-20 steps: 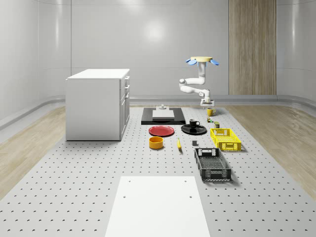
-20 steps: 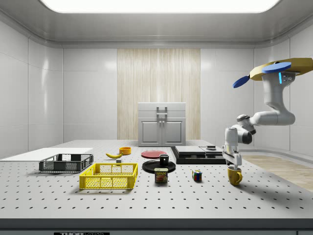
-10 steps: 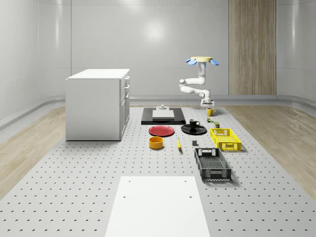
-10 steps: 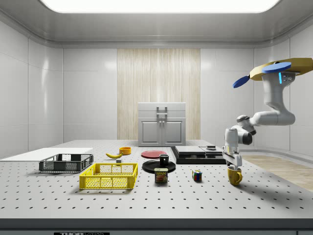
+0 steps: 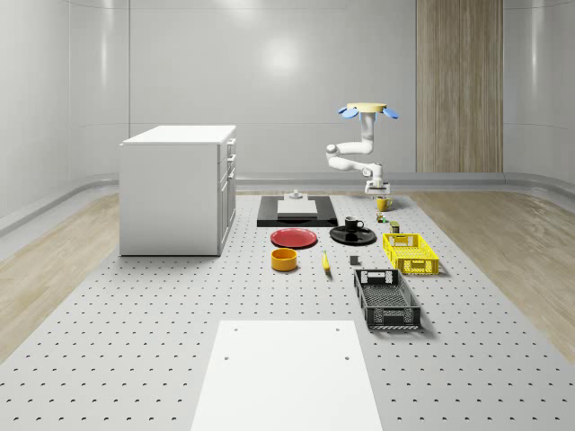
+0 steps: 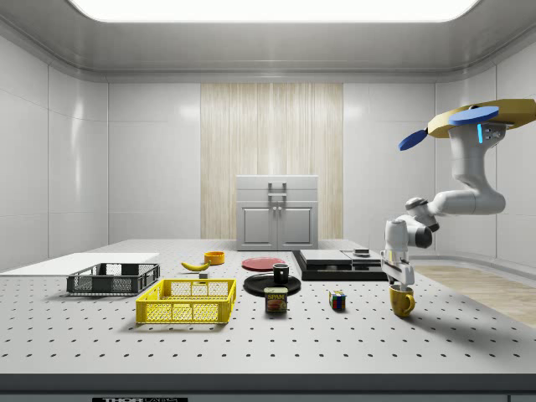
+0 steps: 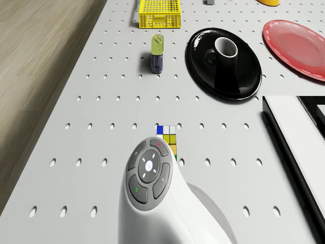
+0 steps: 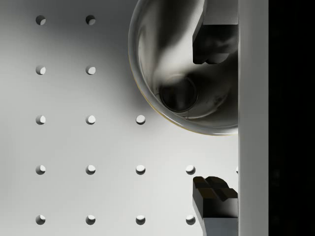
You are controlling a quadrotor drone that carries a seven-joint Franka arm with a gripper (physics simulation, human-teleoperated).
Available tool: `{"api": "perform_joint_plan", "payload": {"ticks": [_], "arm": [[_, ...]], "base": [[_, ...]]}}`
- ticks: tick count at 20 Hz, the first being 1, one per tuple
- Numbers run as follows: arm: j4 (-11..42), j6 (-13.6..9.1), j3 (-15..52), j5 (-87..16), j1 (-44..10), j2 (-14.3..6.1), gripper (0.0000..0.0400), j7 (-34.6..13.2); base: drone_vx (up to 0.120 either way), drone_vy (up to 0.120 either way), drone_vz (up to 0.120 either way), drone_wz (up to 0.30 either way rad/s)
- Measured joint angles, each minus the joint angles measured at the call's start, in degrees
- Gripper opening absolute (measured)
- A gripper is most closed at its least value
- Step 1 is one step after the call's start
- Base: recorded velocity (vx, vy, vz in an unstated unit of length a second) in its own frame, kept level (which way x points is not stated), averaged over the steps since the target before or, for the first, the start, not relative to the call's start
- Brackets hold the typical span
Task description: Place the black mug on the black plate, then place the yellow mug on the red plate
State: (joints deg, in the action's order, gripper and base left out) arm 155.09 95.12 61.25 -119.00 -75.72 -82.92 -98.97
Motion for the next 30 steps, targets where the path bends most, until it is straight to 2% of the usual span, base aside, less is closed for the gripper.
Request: {"api": "perform_joint_plan", "payload": {"ticks": [3,5,8,17,23,30], "arm": [[0.0,-0.1,0.0,-0.1,0.1,0.2,0.0187,0.1],[0.0,-0.2,-0.1,-0.1,0.2,0.3,0.0156,0.1],[0.0,-0.4,-0.1,-0.2,0.3,0.4,0.0132,0.2],[0.8,-1.5,1.2,0.8,0.8,0.7,0.0112,0.4],[2.3,-3.2,4.3,3.6,1.5,0.6,0.0111,0.2],[2.8,-3.8,5.6,4.9,1.7,0.5,0.0110,0.2]], "base": [[0.000,0.000,0.000,0.000],[0.000,0.000,0.000,0.000],[0.000,0.000,0.000,0.000],[0.000,0.000,0.000,0.000],[0.007,-0.007,0.120,0.000],[0.120,-0.120,0.120,0.000]]}}
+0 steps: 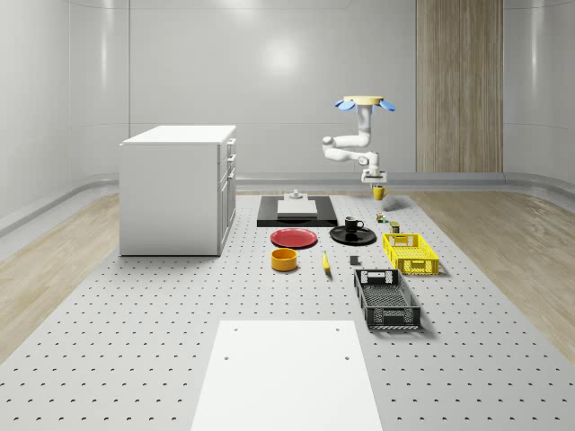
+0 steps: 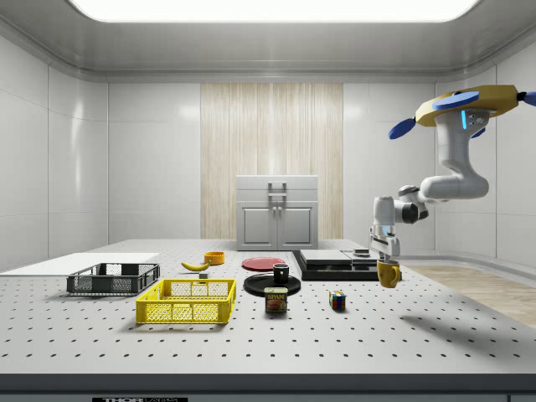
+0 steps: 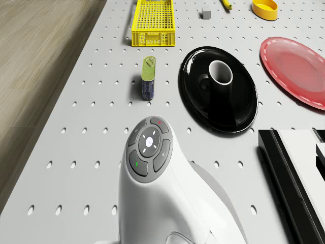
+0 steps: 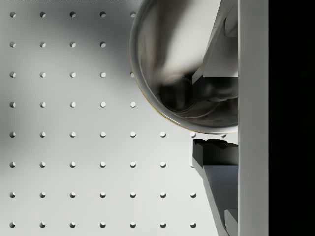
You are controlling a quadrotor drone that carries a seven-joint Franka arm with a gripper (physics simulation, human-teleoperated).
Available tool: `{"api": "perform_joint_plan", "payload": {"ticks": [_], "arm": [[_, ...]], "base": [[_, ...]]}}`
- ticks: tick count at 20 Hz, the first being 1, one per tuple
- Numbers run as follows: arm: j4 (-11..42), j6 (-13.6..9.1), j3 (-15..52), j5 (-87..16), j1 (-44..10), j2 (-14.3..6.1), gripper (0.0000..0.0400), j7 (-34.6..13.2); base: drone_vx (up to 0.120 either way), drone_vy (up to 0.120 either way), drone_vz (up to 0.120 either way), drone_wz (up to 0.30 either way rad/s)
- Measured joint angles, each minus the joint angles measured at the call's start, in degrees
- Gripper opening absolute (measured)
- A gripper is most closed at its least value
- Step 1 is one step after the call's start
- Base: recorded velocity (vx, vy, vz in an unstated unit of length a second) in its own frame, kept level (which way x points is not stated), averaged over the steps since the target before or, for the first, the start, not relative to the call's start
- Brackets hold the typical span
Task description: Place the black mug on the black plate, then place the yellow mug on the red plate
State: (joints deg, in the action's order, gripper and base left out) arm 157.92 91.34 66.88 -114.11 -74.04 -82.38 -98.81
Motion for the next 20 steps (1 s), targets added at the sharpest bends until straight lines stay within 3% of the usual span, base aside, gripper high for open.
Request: {"api": "perform_joint_plan", "payload": {"ticks": [5,20], "arm": [[0.1,-0.1,0.3,0.3,0.0,-0.1,0.0110,0.0],[0.1,0.1,0.4,0.5,-0.1,-0.3,0.0110,-0.1]], "base": [[0.120,-0.120,0.104,0.000],[0.120,-0.120,0.000,0.000]]}}
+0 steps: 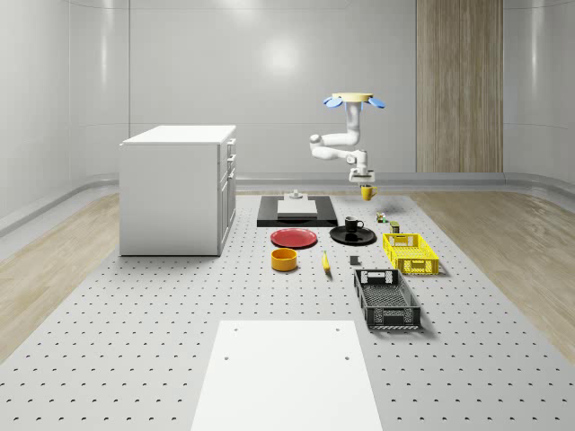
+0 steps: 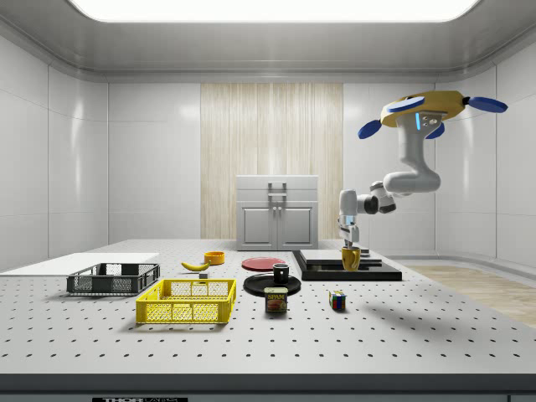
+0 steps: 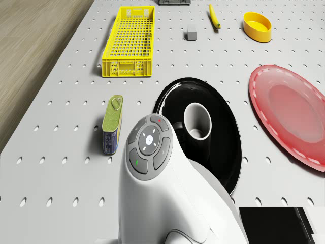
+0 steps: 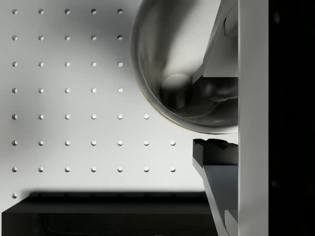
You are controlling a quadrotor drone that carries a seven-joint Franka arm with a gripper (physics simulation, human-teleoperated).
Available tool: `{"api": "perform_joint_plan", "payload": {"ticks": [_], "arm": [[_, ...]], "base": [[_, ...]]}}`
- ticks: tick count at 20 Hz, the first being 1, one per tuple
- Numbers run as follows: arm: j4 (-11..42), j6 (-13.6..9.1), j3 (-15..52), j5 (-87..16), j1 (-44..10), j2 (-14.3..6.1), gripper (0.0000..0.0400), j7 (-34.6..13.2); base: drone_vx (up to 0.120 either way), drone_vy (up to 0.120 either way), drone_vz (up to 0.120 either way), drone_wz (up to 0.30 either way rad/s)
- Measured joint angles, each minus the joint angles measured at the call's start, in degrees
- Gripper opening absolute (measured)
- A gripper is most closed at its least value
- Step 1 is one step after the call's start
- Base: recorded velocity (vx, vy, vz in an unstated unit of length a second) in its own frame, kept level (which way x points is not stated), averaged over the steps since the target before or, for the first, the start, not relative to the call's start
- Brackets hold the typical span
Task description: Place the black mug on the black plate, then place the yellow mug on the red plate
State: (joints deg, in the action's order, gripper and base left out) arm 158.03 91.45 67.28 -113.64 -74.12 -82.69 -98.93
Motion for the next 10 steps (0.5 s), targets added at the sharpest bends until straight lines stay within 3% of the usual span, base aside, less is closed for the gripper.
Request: {"api": "perform_joint_plan", "payload": {"ticks": [10], "arm": [[0.0,0.1,0.0,0.1,-0.1,-0.1,0.0110,0.0]], "base": [[0.120,-0.120,0.000,0.000]]}}
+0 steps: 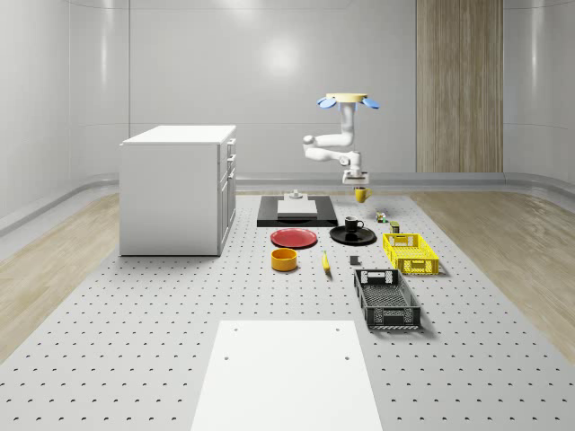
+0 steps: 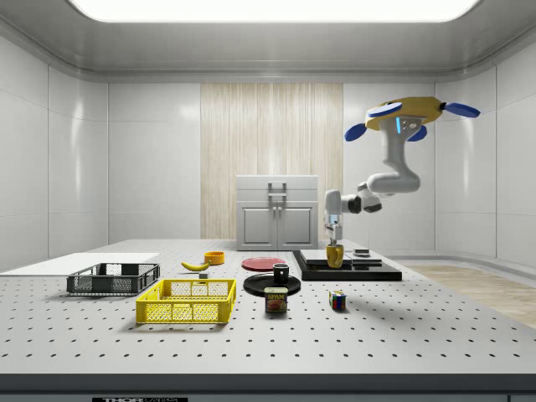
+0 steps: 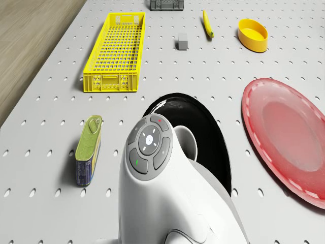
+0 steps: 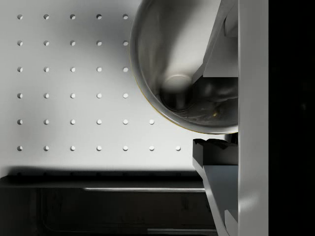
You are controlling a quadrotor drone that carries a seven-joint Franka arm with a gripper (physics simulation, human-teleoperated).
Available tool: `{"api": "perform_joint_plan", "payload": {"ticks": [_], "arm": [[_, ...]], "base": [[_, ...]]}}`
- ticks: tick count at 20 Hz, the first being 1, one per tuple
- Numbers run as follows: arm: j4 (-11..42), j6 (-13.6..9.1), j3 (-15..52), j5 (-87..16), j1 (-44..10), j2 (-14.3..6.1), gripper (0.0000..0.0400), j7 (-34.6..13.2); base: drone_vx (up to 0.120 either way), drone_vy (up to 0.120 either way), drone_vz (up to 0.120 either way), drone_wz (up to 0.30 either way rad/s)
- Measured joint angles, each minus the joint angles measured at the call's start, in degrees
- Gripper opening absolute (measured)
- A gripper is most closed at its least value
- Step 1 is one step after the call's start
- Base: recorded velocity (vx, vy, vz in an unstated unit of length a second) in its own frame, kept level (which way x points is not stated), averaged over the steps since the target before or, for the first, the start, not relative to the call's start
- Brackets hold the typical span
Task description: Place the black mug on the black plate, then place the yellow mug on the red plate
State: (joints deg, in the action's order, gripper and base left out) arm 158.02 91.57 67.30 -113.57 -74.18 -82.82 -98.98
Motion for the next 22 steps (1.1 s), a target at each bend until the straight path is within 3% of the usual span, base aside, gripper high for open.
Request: {"api": "perform_joint_plan", "payload": {"ticks": [22], "arm": [[0.0,0.2,0.0,0.1,-0.1,-0.2,0.0110,-0.1]], "base": [[0.120,-0.120,0.000,0.000]]}}
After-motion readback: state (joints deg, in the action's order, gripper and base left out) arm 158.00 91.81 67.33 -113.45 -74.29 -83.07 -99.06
